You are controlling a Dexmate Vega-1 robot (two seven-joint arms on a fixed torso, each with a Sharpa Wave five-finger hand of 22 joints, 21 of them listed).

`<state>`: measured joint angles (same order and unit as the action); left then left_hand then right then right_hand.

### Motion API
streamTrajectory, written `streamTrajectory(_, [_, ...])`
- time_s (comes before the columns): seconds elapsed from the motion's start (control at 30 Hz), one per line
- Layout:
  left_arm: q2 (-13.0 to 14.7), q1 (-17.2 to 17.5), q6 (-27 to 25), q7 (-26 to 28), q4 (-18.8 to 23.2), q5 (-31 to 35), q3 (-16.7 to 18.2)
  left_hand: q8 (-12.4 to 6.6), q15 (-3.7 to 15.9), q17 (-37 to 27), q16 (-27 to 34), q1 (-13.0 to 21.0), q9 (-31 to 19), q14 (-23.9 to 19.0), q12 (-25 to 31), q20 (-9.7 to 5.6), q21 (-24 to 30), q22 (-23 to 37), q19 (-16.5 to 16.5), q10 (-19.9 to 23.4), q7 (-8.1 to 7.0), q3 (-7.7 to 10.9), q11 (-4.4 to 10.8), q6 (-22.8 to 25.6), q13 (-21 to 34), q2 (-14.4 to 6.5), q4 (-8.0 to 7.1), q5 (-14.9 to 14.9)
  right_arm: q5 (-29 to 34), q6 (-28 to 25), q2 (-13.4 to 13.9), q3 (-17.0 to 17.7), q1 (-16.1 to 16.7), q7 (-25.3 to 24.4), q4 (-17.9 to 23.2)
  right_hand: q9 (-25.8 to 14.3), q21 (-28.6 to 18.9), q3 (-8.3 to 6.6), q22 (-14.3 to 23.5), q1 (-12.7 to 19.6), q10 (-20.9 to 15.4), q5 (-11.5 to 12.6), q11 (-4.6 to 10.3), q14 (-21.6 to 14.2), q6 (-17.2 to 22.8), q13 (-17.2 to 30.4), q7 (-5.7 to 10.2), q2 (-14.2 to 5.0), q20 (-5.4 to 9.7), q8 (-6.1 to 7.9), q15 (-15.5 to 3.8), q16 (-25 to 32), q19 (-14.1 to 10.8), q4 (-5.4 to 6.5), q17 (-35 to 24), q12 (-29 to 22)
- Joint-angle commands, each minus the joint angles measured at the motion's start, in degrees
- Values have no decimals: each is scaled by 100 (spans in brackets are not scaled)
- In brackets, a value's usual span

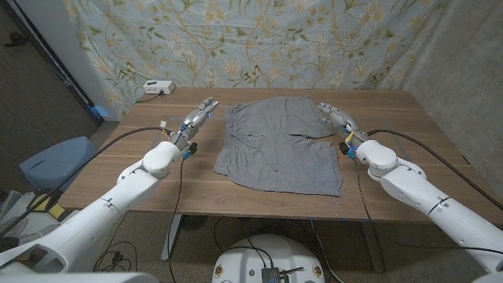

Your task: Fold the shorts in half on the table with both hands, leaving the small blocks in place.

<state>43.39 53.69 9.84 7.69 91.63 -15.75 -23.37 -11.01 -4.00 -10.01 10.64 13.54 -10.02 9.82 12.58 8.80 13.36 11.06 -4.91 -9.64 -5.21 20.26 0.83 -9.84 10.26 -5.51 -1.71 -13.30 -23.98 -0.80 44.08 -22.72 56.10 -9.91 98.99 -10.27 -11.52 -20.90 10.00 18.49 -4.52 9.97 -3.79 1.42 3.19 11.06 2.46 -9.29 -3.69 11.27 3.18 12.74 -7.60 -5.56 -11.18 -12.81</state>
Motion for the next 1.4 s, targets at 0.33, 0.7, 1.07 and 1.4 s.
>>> streamTrajectory(0.33, [997, 604, -1019, 139, 1388, 821, 158, 43, -1, -18, -1, 93, -12, 180, -71, 3, 7, 22, 26, -402, 10, 21, -18, -303, 23, -19, 77, 31, 598, -1031, 662, 44, 479, -418, 1177, -14, -44, -101, 14, 80, -109, 55, -18, -117, 135, 27, 4, -107, 2, 36, -14, 44, -76, 10, -14, -17])
streamTrajectory(0.7, [1433, 974, -1385, 204, 1946, 1117, 336, 51, 16, -19, -12, 147, -17, 204, -97, -26, -8, 25, 10, -446, 1, 24, -31, -349, 29, -19, 129, 56, 942, -1692, 926, 22, 671, -622, 1791, -15, -52, -204, 12, 207, -166, 78, 11, -158, 210, 28, 17, -145, 31, 36, -54, 38, -129, -8, -6, -12])
streamTrajectory(1.07, [1674, 1142, -1601, 147, 2235, 1421, 365, 45, 35, -19, -13, 195, -19, 207, -89, -25, -13, 28, 13, -415, 8, 20, -17, -361, 32, -14, 180, 79, 1335, -2342, 1174, -11, 993, -929, 2395, -16, -51, -264, 11, 278, -197, 85, 45, -188, 256, 29, 20, -158, 54, 36, -94, 38, -152, -9, -6, -7])
streamTrajectory(1.4, [1880, 1275, -1833, 89, 2593, 1808, 315, 39, 56, -19, -14, 242, -22, 214, -88, -51, -20, 27, 9, -408, 0, 28, 36, -361, 35, -25, 222, 89, 1727, -3040, 1398, -67, 1322, -1176, 2966, -17, -61, -333, 9, 369, -277, 91, 63, -241, 342, 30, 40, -158, 68, 46, -132, 42, -208, -21, -2, -18])
